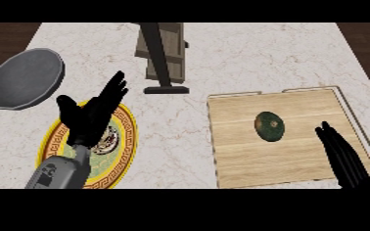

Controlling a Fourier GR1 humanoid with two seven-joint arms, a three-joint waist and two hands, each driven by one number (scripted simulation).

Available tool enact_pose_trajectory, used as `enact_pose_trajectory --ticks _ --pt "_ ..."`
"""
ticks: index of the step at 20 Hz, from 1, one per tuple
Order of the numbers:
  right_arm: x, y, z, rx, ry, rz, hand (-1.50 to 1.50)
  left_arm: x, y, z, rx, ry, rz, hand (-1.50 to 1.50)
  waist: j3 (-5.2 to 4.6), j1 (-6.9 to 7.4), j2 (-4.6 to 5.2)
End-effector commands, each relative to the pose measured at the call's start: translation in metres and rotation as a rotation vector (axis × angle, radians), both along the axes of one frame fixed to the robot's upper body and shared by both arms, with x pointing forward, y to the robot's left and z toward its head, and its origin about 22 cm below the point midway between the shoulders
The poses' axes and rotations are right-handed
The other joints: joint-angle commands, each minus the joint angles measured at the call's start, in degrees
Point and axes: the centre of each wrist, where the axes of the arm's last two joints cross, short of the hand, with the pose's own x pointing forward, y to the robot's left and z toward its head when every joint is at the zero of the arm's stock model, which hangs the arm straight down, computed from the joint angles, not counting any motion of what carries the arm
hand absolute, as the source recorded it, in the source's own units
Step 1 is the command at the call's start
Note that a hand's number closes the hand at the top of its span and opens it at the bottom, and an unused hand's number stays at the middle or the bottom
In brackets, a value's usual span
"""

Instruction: Pick the squash from the tray and place it in the tiered basket

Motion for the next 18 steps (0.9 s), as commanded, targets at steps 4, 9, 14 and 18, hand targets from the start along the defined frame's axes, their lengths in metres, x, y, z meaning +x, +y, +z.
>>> enact_pose_trajectory --ticks 4,9,14,18 --pt "0.022 0.051 -0.019 -0.123 0.113 -0.101 -1.50 0.009 -0.009 -0.002 0.002 -0.009 0.003 0.00 0.18 0.09 0.05" --pt "0.034 0.061 -0.038 -0.109 0.151 -0.104 -1.50 -0.002 -0.001 0.006 0.012 -0.001 -0.003 0.00 0.24 0.10 -0.04" --pt "0.032 0.067 -0.036 -0.152 0.202 -0.123 -1.50 0.003 0.005 -0.008 0.000 0.005 -0.002 0.00 0.22 -0.14 -0.04" --pt "0.041 0.064 -0.039 -0.145 0.179 -0.175 -1.50 -0.015 -0.001 0.012 0.002 -0.002 0.002 0.00 0.23 0.11 -0.11"
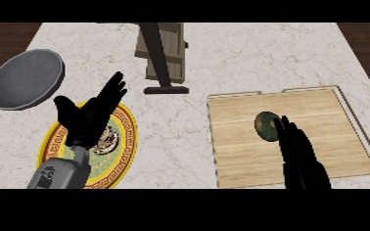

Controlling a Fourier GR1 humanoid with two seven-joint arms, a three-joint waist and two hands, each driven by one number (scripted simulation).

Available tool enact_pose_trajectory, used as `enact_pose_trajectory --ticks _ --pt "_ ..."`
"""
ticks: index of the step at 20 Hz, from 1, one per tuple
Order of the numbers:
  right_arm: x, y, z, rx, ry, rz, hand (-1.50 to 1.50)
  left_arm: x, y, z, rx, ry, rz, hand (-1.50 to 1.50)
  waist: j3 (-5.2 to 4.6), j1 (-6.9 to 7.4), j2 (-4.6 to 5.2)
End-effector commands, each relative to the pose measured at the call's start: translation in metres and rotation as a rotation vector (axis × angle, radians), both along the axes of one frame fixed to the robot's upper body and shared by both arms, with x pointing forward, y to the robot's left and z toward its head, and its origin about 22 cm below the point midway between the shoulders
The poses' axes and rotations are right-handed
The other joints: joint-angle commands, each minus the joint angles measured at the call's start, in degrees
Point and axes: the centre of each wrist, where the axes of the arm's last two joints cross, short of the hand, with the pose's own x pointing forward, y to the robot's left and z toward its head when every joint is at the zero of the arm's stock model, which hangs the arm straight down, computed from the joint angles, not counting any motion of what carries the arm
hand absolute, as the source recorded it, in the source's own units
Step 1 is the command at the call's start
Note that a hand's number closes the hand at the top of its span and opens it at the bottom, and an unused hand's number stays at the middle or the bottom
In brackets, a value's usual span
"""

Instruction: Pick the squash from the tray and place it in the tiered basket

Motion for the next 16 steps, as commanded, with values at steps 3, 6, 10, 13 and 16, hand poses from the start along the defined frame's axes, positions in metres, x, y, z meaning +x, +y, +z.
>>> enact_pose_trajectory --ticks 3,6,10,13,16 --pt "0.009 -0.003 -0.016 -0.015 -0.029 -0.048 -1.50 -0.008 -0.016 -0.014 -0.015 -0.004 0.008 0.00 0.00 -0.06 0.01" --pt "-0.001 -0.019 -0.031 -0.012 -0.041 -0.068 -1.50 -0.006 0.005 -0.003 0.009 0.005 -0.003 0.00 0.01 -0.10 -0.02" --pt "0.011 -0.014 -0.033 -0.005 -0.044 -0.044 -1.50 -0.001 -0.014 0.006 -0.011 0.011 0.013 0.00 0.01 -0.02 -0.02" --pt "0.016 -0.030 -0.028 0.016 -0.067 -0.053 -1.50 0.009 -0.002 -0.004 0.007 -0.003 0.000 0.00 0.00 -0.13 0.01" --pt "0.043 -0.057 -0.019 0.036 -0.090 -0.048 -1.50 0.002 0.007 -0.012 0.005 -0.013 0.000 0.00 0.01 0.05 0.04"
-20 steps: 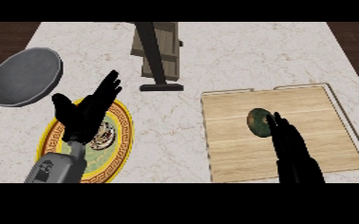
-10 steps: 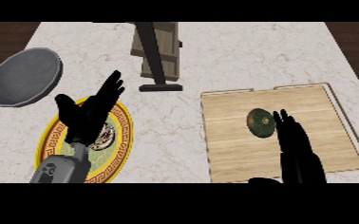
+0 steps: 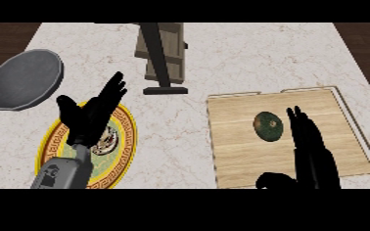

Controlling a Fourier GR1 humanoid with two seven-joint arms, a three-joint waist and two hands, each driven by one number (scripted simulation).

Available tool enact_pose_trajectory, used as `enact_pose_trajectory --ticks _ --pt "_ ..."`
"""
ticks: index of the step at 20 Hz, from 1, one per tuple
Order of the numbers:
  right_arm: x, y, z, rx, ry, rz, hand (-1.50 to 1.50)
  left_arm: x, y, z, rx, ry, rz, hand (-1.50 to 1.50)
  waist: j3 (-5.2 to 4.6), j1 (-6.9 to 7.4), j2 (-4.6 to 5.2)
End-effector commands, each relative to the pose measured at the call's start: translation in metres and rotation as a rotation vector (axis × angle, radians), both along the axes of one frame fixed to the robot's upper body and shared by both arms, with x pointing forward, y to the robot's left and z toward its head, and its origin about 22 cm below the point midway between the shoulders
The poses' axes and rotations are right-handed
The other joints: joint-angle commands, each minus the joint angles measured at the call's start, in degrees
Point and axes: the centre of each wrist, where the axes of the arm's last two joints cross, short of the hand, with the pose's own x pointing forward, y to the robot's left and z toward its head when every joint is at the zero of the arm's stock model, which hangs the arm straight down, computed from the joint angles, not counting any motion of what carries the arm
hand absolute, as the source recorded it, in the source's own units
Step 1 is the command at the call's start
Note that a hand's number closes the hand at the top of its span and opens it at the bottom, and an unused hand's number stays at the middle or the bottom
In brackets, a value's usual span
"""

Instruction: Pick the squash from the tray and place it in the tiered basket

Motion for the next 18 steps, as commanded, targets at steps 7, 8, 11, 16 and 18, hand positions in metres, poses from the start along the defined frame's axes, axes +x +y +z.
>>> enact_pose_trajectory --ticks 7,8,11,16,18 --pt "0.028 0.003 -0.027 0.028 0.016 -0.001 -1.50 -0.004 0.006 0.025 0.013 0.006 -0.014 0.00 0.49 0.32 0.37" --pt "0.019 0.007 -0.036 0.024 0.012 -0.011 -1.50 -0.013 0.003 -0.002 -0.011 -0.001 -0.002 0.00 0.48 0.23 0.38" --pt "0.050 -0.013 -0.024 0.034 0.041 -0.022 -1.50 0.008 -0.007 0.006 -0.021 -0.020 -0.009 0.00 0.48 0.22 0.44" --pt "0.052 -0.010 -0.052 0.045 0.032 -0.013 -1.50 -0.008 -0.005 -0.002 -0.005 0.000 -0.008 0.00 0.49 0.43 0.41" --pt "0.061 -0.030 -0.064 0.043 0.028 -0.040 -1.50 -0.007 -0.012 0.008 -0.012 0.003 -0.004 0.00 0.51 0.55 0.44"
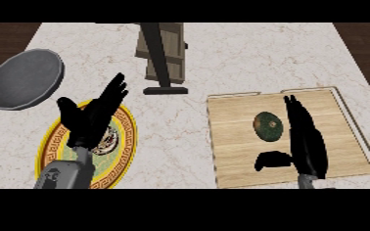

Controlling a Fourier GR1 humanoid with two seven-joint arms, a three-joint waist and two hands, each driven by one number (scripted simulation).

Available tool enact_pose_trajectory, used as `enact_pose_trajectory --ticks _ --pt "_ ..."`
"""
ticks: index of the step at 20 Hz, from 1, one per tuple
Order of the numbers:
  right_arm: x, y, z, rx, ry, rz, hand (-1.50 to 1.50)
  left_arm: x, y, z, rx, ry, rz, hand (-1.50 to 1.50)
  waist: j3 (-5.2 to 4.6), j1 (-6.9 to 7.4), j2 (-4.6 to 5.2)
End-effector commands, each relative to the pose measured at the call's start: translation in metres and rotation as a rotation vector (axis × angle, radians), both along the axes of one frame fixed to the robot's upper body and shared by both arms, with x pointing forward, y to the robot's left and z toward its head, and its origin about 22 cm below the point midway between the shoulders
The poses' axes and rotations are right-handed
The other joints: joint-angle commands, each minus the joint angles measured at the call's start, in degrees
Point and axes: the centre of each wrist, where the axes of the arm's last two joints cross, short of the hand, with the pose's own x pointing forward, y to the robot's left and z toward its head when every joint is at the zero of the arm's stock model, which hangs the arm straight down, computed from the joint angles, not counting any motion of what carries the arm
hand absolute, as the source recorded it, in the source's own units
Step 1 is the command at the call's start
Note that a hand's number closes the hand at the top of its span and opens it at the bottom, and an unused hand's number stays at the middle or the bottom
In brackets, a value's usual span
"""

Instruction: Pick the squash from the tray and place it in the tiered basket

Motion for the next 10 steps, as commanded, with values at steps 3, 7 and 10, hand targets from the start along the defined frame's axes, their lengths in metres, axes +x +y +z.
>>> enact_pose_trajectory --ticks 3,7,10 --pt "0.017 0.009 -0.029 -0.025 0.016 0.007 -1.50 0.011 -0.006 -0.006 0.007 -0.008 0.006 0.00 0.65 0.18 0.57" --pt "0.021 0.008 -0.034 -0.008 0.071 0.099 1.50 0.004 0.005 0.001 0.022 0.003 -0.006 0.00 0.67 0.40 0.59" --pt "0.022 0.022 -0.032 -0.004 0.007 0.182 1.50 0.004 -0.011 -0.012 0.003 0.003 0.004 0.00 0.66 0.25 0.63"
